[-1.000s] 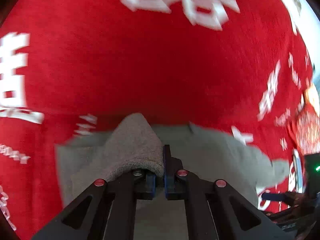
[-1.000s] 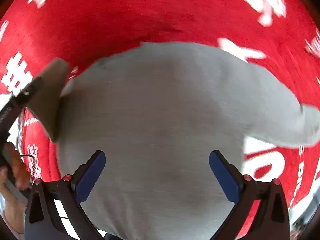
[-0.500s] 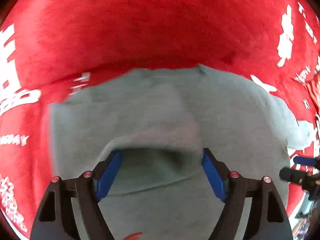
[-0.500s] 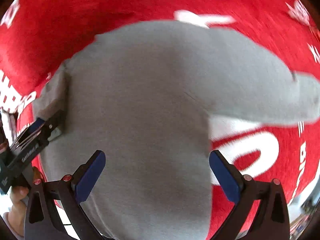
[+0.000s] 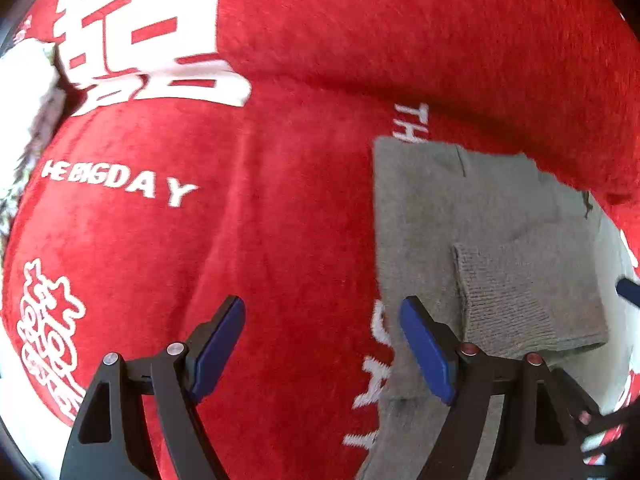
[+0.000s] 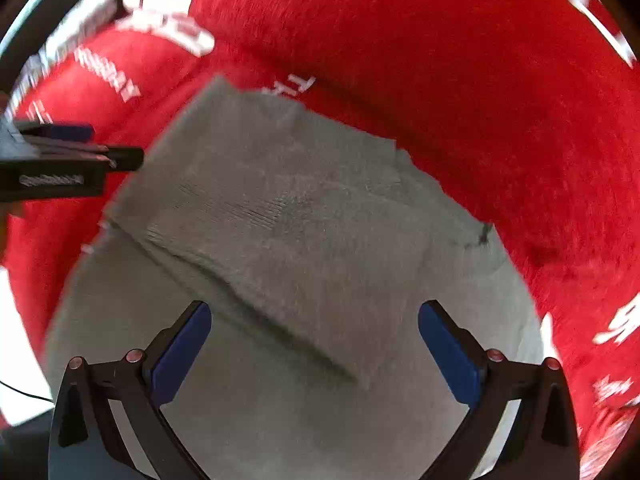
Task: Fold small clothes
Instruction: 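Grasp a sweatshirt sleeve with the left tool and fold it across the body, then grasp the sweatshirt side edge with the right tool and fold it inward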
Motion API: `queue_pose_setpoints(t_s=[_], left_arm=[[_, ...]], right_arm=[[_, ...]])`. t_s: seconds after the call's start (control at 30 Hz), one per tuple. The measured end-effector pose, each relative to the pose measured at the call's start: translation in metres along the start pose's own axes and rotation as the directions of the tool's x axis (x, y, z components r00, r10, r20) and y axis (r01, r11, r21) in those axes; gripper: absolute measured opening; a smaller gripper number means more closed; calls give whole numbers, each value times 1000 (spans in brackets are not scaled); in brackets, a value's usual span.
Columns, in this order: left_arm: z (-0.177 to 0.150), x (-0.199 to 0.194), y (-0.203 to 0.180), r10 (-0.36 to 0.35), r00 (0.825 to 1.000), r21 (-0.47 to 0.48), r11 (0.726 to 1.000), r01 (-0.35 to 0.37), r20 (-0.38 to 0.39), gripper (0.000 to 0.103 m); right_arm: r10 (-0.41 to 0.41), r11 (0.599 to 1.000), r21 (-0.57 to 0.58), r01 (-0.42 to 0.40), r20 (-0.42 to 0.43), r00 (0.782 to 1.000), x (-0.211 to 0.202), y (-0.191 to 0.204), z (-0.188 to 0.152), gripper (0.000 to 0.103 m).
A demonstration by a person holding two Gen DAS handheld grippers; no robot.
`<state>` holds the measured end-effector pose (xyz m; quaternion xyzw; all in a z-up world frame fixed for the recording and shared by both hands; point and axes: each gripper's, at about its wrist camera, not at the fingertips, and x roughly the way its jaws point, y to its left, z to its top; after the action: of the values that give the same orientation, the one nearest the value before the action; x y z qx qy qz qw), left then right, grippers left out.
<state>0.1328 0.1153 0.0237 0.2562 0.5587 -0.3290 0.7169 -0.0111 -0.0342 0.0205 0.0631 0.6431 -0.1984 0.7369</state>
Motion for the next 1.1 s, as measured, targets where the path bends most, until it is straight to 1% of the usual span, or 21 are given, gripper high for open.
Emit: queue_pose_setpoints(t_s=[0.07, 0.13, 0.17, 0.27, 0.33, 0.37, 0.4, 0.43, 0.47, 0.5, 0.57, 0.6, 0.63, 0.7, 0.73, 0.8, 0.87, 0.93, 0.97, 1.0, 1.1], left_arm=[[0, 17, -9, 2, 1000, 36, 999, -2, -9, 81], [-1, 18, -10, -18, 1000, 34, 999, 17, 16, 81], [0, 19, -11, -24, 1000, 30, 999, 23, 10, 81], [2, 20, -11, -43, 999, 15, 999, 43, -6, 81], [2, 21, -14, -43, 999, 22, 999, 43, -11, 81], [2, 20, -16, -37, 999, 30, 999, 38, -12, 81], [3, 22, -18, -32, 999, 39, 999, 33, -12, 81], [6, 26, -19, -28, 1000, 46, 999, 29, -13, 81], [7, 26, -21, -26, 1000, 55, 998, 26, -15, 81], [8, 26, -22, -26, 999, 62, 998, 27, -21, 81], [18, 26, -21, -37, 999, 72, 997, 39, -27, 81], [25, 27, -19, -43, 999, 69, 997, 44, -20, 81], [32, 27, -18, -50, 999, 65, 997, 50, -10, 81], [48, 34, -19, -64, 998, 62, 996, 65, -20, 81], [53, 40, -21, -71, 997, 63, 995, 73, -43, 81], [63, 54, -29, -76, 994, 66, 995, 81, -80, 81], [68, 53, -36, -72, 995, 88, 993, 78, -67, 74], [71, 48, -42, -138, 988, 110, 983, 146, -72, 22], [72, 44, -46, -155, 985, 119, 979, 164, -79, 17], [73, 42, -50, -132, 989, 145, 979, 141, -70, 12], [73, 37, -57, -106, 993, 239, 964, 117, -59, 8]], right_arm=[[-61, 998, -16, 61, -34, 998, 15, 1, 1, 92], [-29, 999, 14, 30, -53, 998, 15, -9, -7, 53], [34, 997, 67, -31, -42, 999, 12, -18, -8, 14], [111, 928, 350, -126, 64, 992, -8, -62, -20, 8], [124, 765, 617, -184, 139, 982, -19, -109, -56, 8], [146, 614, 751, -243, 195, 970, -20, -135, -86, 8], [163, 517, 811, -276, 223, 961, -16, -148, -103, 8], [200, 339, 878, -337, 282, 938, -8, -165, -134, 9], [237, 201, 901, -383, 335, 912, 2, -172, -158, 13], [294, -6, 903, -429, 412, 863, 18, -178, -190, 19], [322, -204, 869, -450, 494, 808, 35, -177, -215, 32], [298, -242, 850, -467, 523, 798, 32, -179, -225, 40], [291, -201, 865, -459, 500, 816, 25, -181, -225, 44], [271, -23, 905, -425, 414, 869, 8, -188, -214, 54], [257, 97, 919, -381, 347, 902, 0, -189, -203, 55], [260, 222, 915, -337, 277, 925, -1, -190, -186, 55], [268, 231, 916, -328, 264, 926, 5, -196, -180, 55], [267, 162, 928, -335, 286, 920, 10, -208, -182, 55], [269, 122, 927, -355, 313, 911, 15, -213, -184, 47], [274, 93, 921, -378, 341, 899, 16, -217, -188, 11], [291, 56, 911, -409, 377, 879, 16, -213, -181, 7]])
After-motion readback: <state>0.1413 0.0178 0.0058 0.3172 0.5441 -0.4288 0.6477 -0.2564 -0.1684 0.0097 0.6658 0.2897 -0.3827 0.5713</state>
